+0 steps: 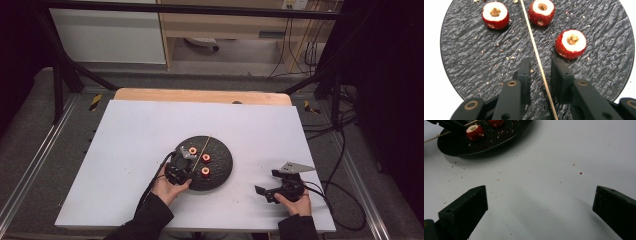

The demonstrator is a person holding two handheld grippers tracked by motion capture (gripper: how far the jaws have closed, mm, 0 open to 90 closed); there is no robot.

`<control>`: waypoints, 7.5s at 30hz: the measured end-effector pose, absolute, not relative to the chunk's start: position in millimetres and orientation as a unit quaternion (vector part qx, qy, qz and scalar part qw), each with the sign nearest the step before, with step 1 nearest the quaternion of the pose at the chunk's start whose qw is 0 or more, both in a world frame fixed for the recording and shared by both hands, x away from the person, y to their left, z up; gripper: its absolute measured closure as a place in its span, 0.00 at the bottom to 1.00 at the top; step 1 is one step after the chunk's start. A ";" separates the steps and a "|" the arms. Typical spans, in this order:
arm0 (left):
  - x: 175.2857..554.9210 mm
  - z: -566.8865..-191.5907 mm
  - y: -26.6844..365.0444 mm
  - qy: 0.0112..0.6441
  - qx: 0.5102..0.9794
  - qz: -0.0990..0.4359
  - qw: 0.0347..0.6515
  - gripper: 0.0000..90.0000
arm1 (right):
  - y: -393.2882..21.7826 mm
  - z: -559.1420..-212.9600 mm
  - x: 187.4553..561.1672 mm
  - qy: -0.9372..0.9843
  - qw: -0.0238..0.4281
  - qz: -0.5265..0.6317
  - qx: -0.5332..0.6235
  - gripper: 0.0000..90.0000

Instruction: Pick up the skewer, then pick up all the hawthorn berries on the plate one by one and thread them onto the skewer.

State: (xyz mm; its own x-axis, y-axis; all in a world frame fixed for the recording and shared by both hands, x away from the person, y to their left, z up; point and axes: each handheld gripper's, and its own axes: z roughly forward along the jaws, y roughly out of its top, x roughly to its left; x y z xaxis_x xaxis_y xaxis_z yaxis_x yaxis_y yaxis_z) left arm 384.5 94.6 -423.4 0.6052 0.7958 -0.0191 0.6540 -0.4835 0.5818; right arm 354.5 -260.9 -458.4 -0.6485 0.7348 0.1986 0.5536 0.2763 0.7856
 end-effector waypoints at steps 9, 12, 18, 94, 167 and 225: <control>382.2 -422.1 92.9 0.438 0.850 0.123 0.266 0.88 | -260.9 -458.4 354.6 0.793 0.101 0.443 0.406 0.01; 382.1 -422.4 92.2 0.442 0.848 0.124 0.263 0.91 | -260.7 -458.3 354.5 0.792 0.099 0.443 0.408 0.01; 382.3 -421.2 92.7 0.451 0.845 0.126 0.259 0.96 | -260.9 -458.4 354.6 0.793 0.100 0.443 0.406 0.01; 329.5 -427.1 227.4 0.335 0.808 0.120 0.470 0.98 | -216.9 -440.4 363.4 0.800 0.094 0.417 0.421 0.00; 330.4 -430.4 225.4 0.331 0.814 0.131 0.459 0.98 | -62.9 -401.5 424.8 0.880 0.007 0.271 0.389 0.67; 322.2 -431.9 214.2 0.334 0.806 0.129 0.471 0.98 | -115.6 -412.1 396.7 0.590 0.070 0.640 0.488 0.68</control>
State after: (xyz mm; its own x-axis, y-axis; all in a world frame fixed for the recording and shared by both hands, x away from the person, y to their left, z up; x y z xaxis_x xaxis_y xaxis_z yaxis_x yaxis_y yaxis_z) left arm 322.2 214.2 -431.9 0.7435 0.6601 -0.1069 0.4173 -0.3332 0.8455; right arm 396.7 -115.6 -412.1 -0.5141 0.6645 0.5424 0.4862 -0.2953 0.8225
